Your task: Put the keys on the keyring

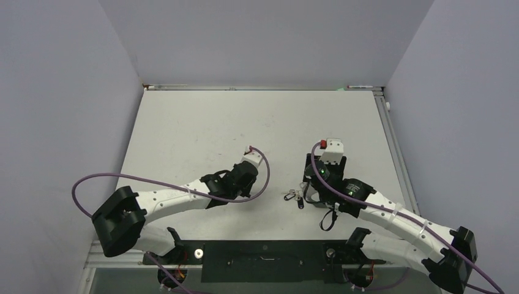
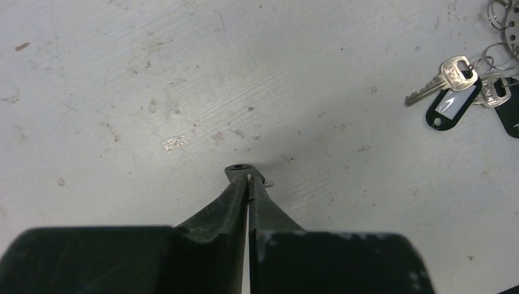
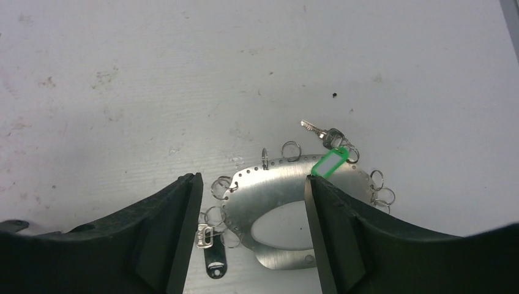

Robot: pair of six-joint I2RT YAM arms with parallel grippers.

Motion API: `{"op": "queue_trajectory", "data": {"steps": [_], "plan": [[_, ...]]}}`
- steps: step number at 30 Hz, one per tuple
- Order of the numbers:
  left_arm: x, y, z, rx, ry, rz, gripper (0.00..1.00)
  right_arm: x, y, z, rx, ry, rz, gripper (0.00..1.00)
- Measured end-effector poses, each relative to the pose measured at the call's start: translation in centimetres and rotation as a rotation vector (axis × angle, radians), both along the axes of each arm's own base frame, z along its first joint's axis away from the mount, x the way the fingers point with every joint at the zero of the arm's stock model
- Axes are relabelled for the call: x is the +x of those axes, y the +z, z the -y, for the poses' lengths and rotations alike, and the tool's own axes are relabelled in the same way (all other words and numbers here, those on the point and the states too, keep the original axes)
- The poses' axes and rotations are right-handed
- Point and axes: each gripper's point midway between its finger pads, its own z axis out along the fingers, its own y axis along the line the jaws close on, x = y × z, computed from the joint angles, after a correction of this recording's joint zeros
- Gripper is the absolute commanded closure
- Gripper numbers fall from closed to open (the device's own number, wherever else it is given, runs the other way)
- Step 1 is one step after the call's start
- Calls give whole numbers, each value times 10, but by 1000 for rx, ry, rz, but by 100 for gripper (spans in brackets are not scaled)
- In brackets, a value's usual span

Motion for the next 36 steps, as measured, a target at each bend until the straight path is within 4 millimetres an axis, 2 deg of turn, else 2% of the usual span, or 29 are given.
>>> {"op": "queue_trajectory", "data": {"steps": [4, 7, 11, 17, 29, 36], "plan": [[-6, -19, 12, 16, -36, -66, 100, 5, -10, 17, 2, -104, -7, 47], [-13, -38, 18, 35, -59, -126, 100, 7, -32, 29, -23, -151, -54, 50], [-16, -48, 27, 20, -80, -161, 100, 10, -61, 38, -44, -172, -140, 53], [-16, -48, 42, -22, -108, -172, 99, 18, -86, 36, -23, -154, -214, 54], [-22, -48, 48, -52, -132, -198, 66, 31, -119, 25, -17, -99, -298, 55], [-22, -42, 47, -67, -131, -189, 62, 36, -124, 26, -5, -96, -310, 61]]}}
